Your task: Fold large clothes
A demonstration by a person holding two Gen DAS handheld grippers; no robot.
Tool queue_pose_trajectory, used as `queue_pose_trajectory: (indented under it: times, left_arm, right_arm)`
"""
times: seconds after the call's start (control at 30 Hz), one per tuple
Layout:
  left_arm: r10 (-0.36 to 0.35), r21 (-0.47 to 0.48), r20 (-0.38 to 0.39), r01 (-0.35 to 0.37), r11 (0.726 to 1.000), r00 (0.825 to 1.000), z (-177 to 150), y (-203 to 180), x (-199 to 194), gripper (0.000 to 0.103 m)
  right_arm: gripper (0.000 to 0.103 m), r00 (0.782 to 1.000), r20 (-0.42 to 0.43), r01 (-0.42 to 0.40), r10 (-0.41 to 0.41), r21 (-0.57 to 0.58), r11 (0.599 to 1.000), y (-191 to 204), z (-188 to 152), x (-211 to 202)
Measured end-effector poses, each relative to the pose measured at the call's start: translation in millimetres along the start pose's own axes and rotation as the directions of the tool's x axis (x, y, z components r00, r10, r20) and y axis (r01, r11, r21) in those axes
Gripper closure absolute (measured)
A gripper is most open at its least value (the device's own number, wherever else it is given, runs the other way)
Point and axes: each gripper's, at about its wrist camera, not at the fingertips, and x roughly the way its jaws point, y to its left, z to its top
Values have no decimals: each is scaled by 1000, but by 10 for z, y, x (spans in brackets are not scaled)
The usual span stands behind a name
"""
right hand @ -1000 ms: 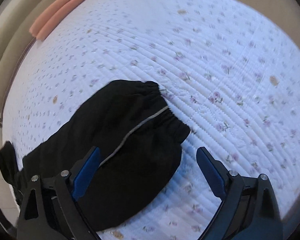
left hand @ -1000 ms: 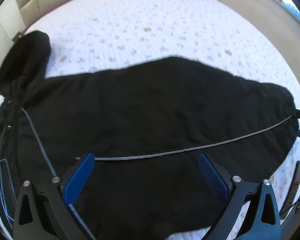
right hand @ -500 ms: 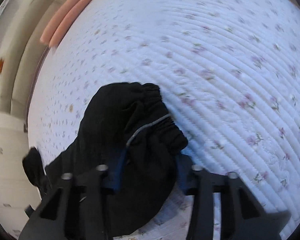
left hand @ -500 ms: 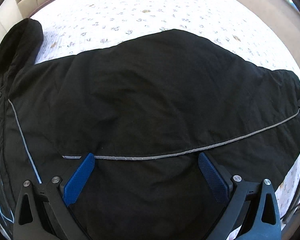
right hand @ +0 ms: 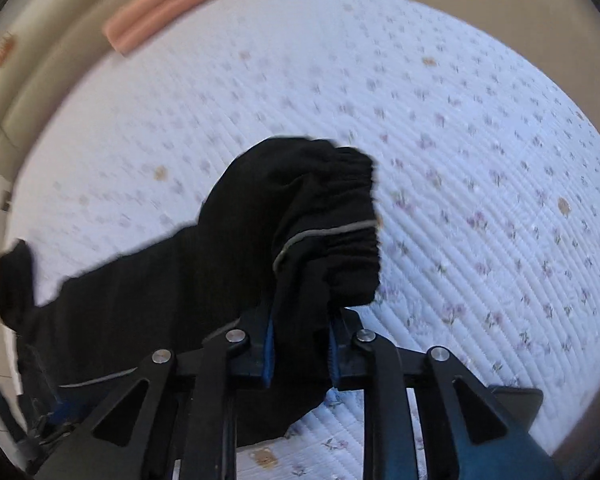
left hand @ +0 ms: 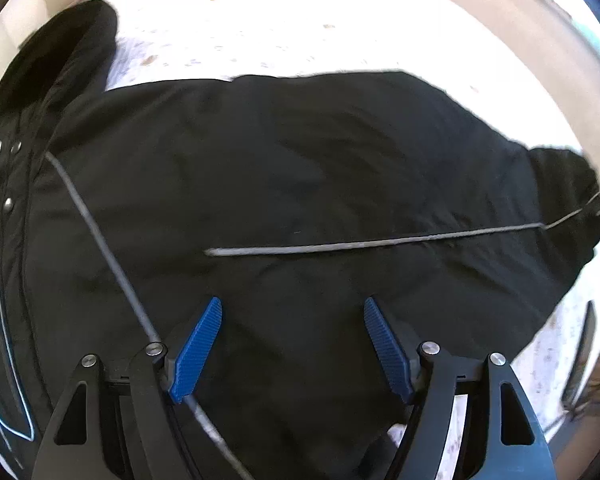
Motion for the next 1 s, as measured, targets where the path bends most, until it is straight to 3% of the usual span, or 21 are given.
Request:
queue_pose_trajectory:
  times: [0.1,0.23,0.4,0.53,0.77,0.87,1.0]
  left_arm:
    - [-51,-37,33,52,998,998,-4,294,-231,27]
    - [-44,-100,44,49,994,998,-110,817,-543,27]
    - [34,-190,73,-19,982,997,-325,1598,-928,27]
    - [91,-270,74,-68,960,993,-402,2297,-1163,27]
    - [181,-396,61,-142,907,982,-687,3211,-1392,28]
    - [198,-436,46,-158,886,979,-811,3510,-1392,28]
    - [202,-462,23,-169,871,979,-944,3715,-1378,28]
  right_arm:
    - [82,998,28,-54,54,11,998,128,-73,-178]
    - [83,982,111,-145,152,-69,987,682,-236,-716]
    - [83,949,120,-250,292,-279,927,1944,-791,-1206]
    - [83,933,62,-286,355,-473,834,3064,-1440,-1299]
    - [83,950,-61,-258,307,-708,657,4544,-2661,-942]
    - [83,964,-101,-234,248,-766,599,4852,-3093,-614]
    - [82,965,-203,-262,166,-796,546,5096,-3537,-49]
